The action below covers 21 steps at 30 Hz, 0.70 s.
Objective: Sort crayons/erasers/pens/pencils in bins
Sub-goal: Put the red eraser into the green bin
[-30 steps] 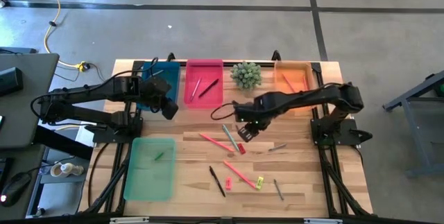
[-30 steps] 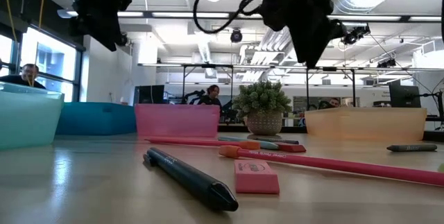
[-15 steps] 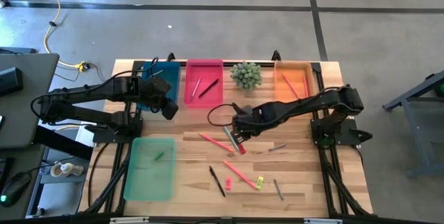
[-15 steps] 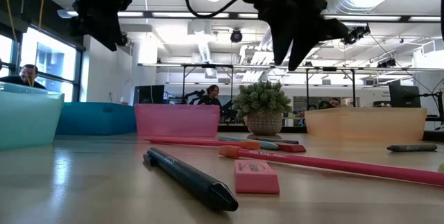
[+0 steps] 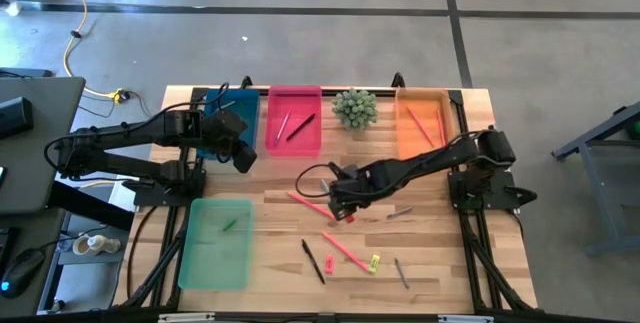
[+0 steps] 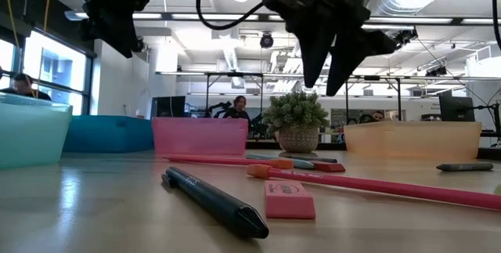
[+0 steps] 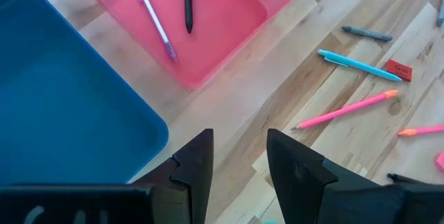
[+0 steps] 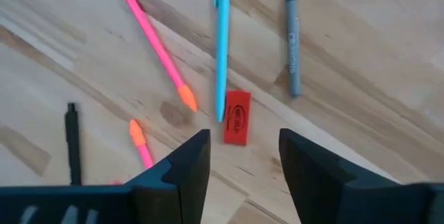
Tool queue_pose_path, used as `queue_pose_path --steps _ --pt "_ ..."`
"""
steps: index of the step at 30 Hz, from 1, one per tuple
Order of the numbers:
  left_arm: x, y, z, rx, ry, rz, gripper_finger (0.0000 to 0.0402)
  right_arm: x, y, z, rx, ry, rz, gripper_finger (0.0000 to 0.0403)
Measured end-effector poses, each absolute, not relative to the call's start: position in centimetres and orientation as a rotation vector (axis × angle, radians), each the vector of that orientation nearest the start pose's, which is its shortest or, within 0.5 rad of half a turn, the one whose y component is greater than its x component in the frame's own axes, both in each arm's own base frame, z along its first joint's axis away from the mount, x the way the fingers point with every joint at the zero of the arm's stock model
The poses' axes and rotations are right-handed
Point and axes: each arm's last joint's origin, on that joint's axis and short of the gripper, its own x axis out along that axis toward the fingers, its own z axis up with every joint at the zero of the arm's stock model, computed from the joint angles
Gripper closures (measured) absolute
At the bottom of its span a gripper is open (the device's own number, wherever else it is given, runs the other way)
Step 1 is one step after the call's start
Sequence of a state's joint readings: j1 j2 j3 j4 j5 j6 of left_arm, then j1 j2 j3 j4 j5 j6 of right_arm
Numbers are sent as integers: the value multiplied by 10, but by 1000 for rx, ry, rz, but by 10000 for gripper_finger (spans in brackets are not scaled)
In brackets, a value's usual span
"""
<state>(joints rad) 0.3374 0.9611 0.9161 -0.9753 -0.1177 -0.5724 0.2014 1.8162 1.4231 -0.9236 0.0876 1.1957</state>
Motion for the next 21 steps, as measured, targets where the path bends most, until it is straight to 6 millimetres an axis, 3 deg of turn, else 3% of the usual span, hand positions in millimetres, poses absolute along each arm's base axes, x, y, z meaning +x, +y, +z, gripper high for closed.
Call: queue_pose_path --steps 12,21 --pt "156 58 287 -639 874 708 280 354 83 216 860 1152 -740 201" --pt "156 59 287 -645 870 717 280 358 97 195 833 1205 -733 198"
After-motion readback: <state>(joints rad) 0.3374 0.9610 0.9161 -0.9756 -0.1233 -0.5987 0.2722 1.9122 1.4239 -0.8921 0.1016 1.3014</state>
